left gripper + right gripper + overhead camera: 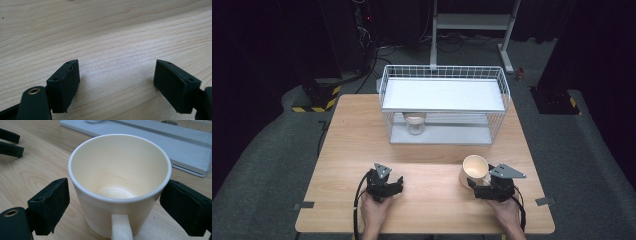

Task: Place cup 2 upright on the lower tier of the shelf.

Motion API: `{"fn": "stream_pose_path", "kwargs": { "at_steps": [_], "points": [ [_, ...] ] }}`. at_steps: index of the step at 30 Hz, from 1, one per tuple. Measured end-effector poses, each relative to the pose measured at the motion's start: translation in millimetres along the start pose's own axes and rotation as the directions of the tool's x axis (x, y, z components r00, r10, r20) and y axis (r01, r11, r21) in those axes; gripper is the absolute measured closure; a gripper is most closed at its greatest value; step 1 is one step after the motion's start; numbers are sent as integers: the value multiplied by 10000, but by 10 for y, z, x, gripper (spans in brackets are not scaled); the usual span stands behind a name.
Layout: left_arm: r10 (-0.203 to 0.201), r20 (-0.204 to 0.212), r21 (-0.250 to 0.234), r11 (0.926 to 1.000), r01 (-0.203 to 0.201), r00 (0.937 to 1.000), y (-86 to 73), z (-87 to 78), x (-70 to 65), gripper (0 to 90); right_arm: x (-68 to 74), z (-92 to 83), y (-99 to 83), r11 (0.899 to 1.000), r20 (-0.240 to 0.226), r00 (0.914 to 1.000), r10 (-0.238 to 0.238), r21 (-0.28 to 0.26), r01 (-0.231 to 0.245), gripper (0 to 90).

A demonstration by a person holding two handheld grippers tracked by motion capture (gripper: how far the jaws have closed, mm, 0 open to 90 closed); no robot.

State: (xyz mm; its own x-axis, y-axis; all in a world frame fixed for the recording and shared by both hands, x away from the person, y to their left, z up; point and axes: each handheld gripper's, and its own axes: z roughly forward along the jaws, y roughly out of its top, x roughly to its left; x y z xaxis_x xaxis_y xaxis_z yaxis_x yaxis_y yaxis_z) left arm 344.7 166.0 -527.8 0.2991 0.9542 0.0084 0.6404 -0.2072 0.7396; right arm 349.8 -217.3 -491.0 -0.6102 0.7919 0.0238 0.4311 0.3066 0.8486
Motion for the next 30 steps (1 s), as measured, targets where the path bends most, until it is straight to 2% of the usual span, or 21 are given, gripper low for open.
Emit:
{"fn": "stream_pose_path", "kwargs": {
  "at_steps": [16, 30],
  "points": [
    [-5, 0, 0, 10000, 5, 10000, 0, 0, 0, 216, 8, 112, 45, 9997, 188, 9998, -26, 247, 22, 92],
    [-8, 1, -1, 10000, 8, 10000, 0, 0, 0, 216, -8, 162, 56, 9992, 120, 9998, -163, 362, 159, 91]
  ]
}}
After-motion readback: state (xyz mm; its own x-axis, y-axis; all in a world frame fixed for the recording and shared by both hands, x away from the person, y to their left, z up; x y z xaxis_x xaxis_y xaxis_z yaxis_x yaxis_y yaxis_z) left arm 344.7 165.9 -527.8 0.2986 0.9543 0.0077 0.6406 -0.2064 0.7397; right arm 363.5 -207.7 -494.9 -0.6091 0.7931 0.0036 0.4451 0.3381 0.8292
